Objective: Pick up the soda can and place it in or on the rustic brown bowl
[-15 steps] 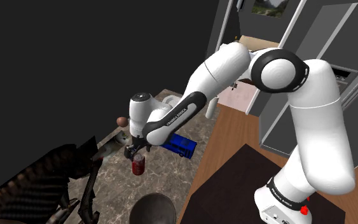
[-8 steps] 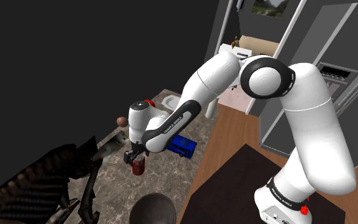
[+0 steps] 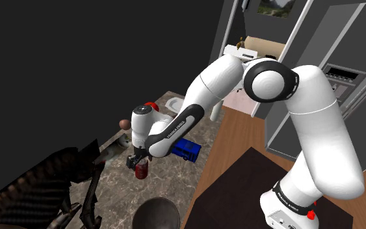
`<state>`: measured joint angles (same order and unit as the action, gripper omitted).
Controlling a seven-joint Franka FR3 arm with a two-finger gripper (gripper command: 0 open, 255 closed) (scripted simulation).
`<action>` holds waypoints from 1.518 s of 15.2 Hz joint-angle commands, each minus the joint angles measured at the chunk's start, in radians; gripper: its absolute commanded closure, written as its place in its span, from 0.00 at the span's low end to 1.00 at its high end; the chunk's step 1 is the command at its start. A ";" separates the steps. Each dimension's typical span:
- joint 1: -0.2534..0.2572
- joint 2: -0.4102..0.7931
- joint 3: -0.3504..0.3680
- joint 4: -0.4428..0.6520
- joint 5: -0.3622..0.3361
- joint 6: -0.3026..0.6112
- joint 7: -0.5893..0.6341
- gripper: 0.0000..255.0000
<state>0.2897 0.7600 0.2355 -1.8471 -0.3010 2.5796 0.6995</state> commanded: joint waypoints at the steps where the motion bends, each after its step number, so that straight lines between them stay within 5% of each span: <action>1: 0.000 0.000 0.000 0.000 0.000 0.000 0.000 1.00; 23: -0.034 -0.144 0.045 -0.042 0.043 -0.103 -0.027 1.00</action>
<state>0.2587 0.6279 0.2772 -1.8835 -0.2614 2.4832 0.6742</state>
